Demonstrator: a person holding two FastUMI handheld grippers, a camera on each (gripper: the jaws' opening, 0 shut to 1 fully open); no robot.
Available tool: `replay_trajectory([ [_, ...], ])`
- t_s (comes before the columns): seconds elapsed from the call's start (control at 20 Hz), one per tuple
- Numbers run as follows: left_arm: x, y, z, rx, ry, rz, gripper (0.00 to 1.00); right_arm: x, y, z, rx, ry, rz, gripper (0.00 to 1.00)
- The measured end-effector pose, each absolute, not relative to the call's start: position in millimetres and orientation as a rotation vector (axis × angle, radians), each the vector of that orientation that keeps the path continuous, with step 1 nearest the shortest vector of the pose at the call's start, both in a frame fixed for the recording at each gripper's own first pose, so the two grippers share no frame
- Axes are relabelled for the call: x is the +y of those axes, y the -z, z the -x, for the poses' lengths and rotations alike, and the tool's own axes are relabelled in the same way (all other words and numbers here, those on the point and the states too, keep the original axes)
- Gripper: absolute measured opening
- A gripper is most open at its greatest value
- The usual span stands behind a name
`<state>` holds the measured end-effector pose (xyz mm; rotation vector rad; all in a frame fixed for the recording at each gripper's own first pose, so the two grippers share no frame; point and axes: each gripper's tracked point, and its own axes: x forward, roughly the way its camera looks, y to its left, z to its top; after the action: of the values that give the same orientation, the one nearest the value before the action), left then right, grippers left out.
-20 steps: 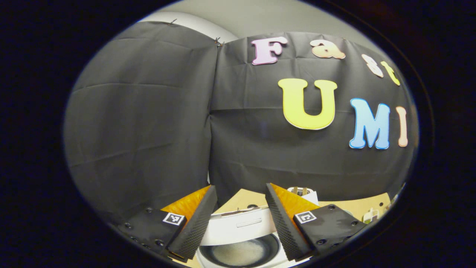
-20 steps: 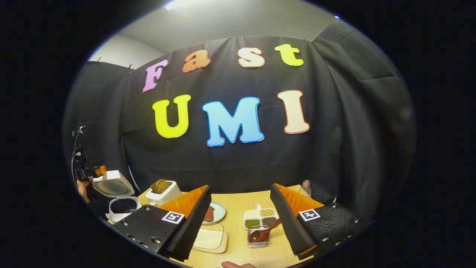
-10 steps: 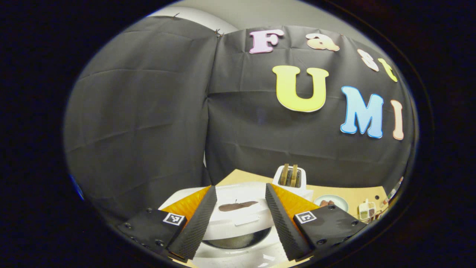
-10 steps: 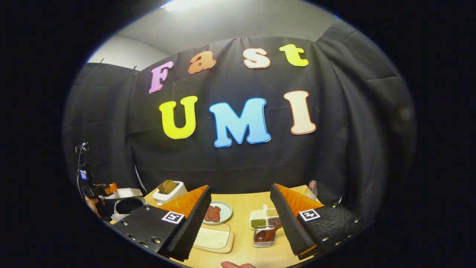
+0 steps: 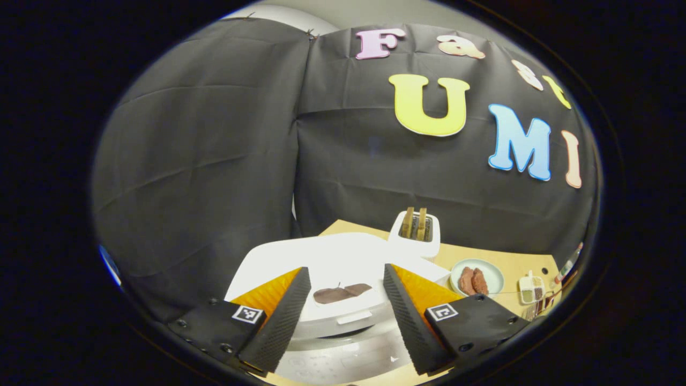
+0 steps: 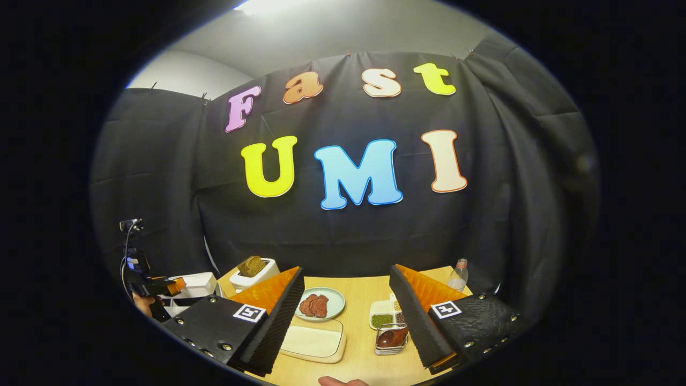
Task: Close the left gripper, press the button to open the rice cooker; take a wooden spoon from the chopstick holder with the right hand, scoop a spoonful of rice and pour it into the rice cooker, then put the wooden spoon back into the chopstick holder.
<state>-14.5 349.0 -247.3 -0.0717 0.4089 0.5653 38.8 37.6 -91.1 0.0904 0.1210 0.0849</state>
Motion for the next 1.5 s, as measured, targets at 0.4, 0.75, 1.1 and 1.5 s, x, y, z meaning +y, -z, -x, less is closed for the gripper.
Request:
replay_trajectory([
  [0.4, 336.4, 307.7, 30.2, 0.596, -0.549, 0.093, 0.98, 38.5, 96.8, -39.1, 0.133, -0.089, -0.099, 0.96],
  [0.75, 339.8, 297.9, 15.1, 0.606, -0.554, 0.050, 0.99, 45.1, 100.7, -35.2, 0.144, -0.103, -0.114, 0.96],
  [1.1, 304.0, 198.8, -7.0, 0.365, -0.491, -0.008, 0.96, 26.8, 90.3, -36.2, 0.129, -0.070, -0.075, 0.96],
  [1.5, 145.0, 16.5, -32.1, 0.071, -0.198, -0.057, 0.96, 23.4, 52.0, -32.3, 0.058, -0.053, -0.072, 0.96],
])
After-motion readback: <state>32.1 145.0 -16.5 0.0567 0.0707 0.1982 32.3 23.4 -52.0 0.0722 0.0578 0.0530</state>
